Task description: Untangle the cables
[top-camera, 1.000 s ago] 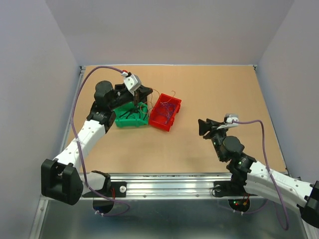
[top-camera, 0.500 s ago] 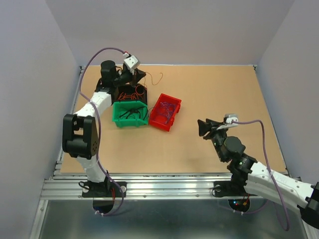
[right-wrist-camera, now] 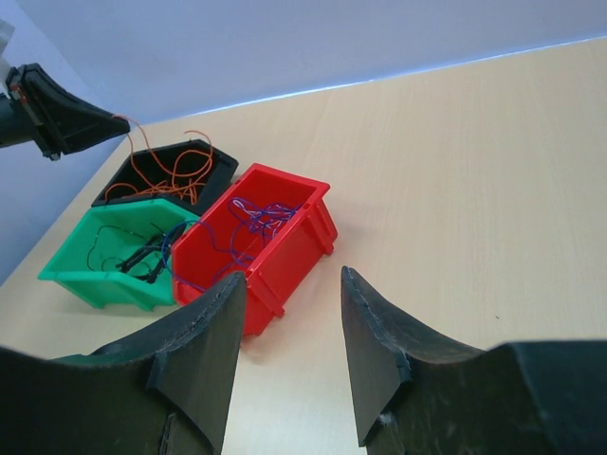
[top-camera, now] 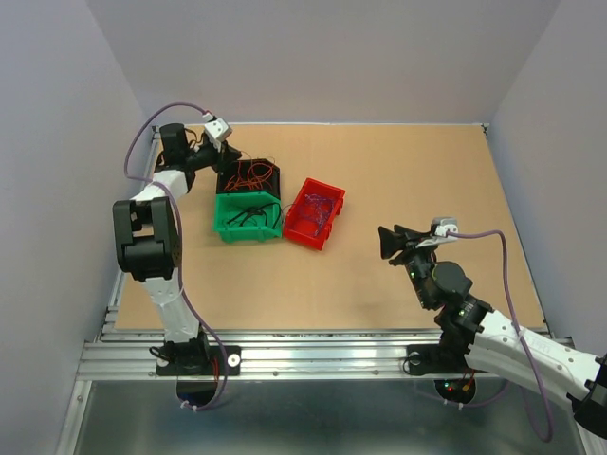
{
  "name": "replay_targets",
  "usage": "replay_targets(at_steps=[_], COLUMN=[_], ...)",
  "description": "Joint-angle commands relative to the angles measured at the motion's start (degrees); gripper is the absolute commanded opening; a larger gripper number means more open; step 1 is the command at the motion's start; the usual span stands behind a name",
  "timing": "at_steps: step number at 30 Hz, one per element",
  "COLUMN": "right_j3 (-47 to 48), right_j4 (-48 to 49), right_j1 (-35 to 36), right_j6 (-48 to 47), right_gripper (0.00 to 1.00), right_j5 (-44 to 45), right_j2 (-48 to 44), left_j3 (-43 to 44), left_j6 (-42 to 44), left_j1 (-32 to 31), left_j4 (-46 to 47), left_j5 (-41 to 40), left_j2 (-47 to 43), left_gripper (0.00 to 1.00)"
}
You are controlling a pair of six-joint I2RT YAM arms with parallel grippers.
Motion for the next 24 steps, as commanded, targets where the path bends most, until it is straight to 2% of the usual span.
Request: replay_targets(at_steps=[1, 3, 4, 5, 9, 10, 13, 17, 18, 21, 24], right_j3=[2.71, 2.89, 2.89, 2.98, 2.98, 2.98, 2.89, 2.98, 3.06, 3.15, 3.06], right_j4=[0.73, 0.64, 0.64, 0.73, 0.64, 0.64, 0.73, 0.64, 0.73, 0.73, 0.64], right_j1=[-0.16, -0.16, -0.25, -0.16, -0.25, -0.25, -0.25, -0.25, -0.25, -0.25, -0.16], right_j6=[-0.48, -0.30, -0.21, -0.12, -0.04, -0.04, -0.04, 0.23, 0.23, 0.32, 0.49], right_gripper=[0.50, 0.50, 0.50, 0.50, 0.50, 0.50, 0.50, 0.50, 0.50, 0.50, 0.50], right_j5=[-0.74, -0.91, -1.18, -1.18, -1.62, -1.53, -1.79, -2.06, -2.14, -2.41, -2.41], right_j2=[-0.23, 0.04, 0.21, 0.30, 0.22, 0.22, -0.14, 0.04, 0.13, 0.39, 0.30], left_j3=[0.98, 5.37, 7.74, 11.24, 14.86, 16.18, 19.27, 21.64, 21.73, 21.03, 21.99], left_j6=[13.96, 16.17, 22.55, 25.05, 27.69, 30.49, 34.47, 35.09, 35.01, 34.48, 33.16], left_j1=[1.95, 3.19, 3.11, 3.19, 3.11, 2.85, 2.06, -0.84, -1.81, -6.20, -9.45], left_j4=[-11.23, -16.25, -26.11, -30.39, -36.48, -42.15, -48.43, -51.26, -51.35, -50.38, -49.24], left_j5=[3.80, 7.13, 7.05, 6.01, 1.26, -1.27, -8.04, -19.82, -25.06, -33.60, -38.20], left_j2=[0.67, 2.26, 3.05, 4.36, 5.78, 6.39, 8.15, 11.05, 11.32, 11.84, 12.98], left_gripper=[0.00, 0.00, 0.00, 0.00, 0.00, 0.00, 0.00, 0.00, 0.00, 0.00, 0.00])
